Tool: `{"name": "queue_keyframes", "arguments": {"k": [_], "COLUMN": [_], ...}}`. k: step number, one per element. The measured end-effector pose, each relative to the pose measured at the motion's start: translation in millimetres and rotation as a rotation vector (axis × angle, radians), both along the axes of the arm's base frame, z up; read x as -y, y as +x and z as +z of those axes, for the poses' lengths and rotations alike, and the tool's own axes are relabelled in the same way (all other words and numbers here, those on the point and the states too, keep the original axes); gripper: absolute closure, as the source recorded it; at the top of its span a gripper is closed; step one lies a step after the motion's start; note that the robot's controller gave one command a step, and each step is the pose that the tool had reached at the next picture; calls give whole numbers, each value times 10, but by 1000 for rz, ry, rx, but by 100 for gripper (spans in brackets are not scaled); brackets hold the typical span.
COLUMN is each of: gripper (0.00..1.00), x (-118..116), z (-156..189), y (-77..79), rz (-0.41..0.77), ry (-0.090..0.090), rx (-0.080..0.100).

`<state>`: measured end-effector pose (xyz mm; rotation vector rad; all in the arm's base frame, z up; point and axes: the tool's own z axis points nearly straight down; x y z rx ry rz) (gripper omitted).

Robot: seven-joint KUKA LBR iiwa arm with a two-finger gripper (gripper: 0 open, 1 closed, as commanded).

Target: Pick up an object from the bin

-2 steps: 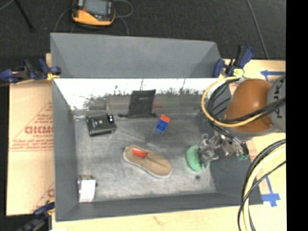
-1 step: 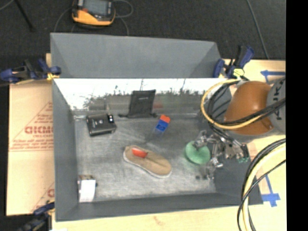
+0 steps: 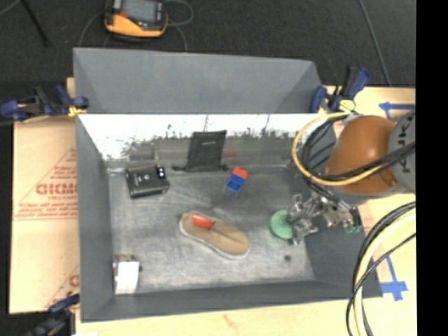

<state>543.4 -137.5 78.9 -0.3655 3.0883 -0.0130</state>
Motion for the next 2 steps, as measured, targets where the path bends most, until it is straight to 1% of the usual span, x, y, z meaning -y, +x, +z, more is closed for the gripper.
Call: {"name": "queue_keyframes", "arguments": {"k": [1, 2], "gripper": [100, 100], "x": [0, -114], "z": [0, 1349], "y": [0, 9], "rz": [1, 11], "ry": [0, 3], "rx": [0, -28]}}
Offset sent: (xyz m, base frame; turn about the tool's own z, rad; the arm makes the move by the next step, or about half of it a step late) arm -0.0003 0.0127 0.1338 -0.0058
